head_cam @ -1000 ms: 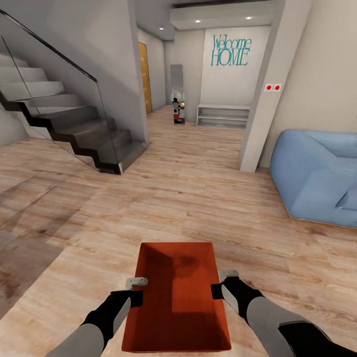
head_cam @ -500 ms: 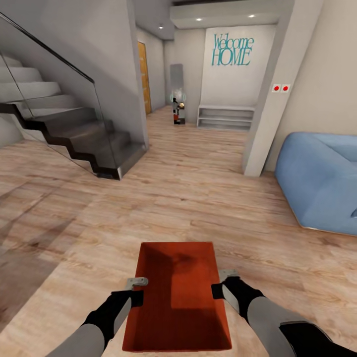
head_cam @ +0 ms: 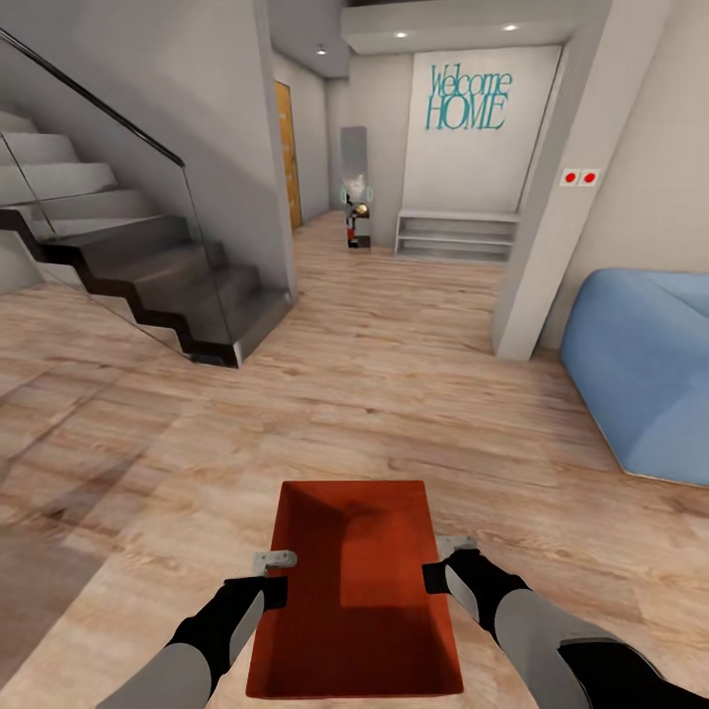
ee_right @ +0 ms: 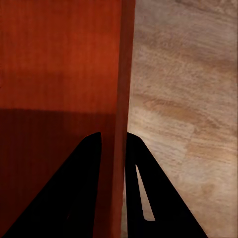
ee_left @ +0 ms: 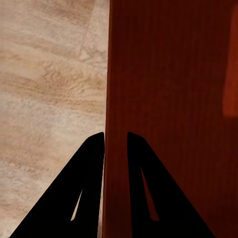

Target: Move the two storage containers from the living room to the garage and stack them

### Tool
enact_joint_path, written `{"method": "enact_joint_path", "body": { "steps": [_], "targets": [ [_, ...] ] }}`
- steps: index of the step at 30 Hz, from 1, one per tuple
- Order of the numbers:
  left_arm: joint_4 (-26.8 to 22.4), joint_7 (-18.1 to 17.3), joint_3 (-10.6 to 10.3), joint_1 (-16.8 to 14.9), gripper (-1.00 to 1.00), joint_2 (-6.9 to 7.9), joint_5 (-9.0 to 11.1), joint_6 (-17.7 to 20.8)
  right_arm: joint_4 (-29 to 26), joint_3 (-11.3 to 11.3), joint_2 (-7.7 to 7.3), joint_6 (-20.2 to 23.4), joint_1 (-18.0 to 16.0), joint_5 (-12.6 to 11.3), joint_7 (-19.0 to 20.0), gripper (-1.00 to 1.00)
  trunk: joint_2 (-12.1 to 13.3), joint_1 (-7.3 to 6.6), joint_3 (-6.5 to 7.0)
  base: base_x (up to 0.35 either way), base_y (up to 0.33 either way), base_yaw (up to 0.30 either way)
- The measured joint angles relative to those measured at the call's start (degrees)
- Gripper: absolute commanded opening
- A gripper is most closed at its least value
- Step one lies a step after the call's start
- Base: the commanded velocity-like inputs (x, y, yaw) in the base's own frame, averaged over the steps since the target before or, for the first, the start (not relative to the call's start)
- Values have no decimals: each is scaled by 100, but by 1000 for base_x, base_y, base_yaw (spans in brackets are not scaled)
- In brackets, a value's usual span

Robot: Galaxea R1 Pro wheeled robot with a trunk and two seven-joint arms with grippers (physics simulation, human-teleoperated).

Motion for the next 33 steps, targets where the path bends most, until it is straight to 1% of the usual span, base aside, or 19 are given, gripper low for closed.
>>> {"method": "enact_joint_path", "body": {
  "steps": [33],
  "targets": [
    [0,0,-1,-3,-100,0,-1,5,0,-3,0,0,0,0,0,-100,0,0,0,346,118,0]
  ]
}}
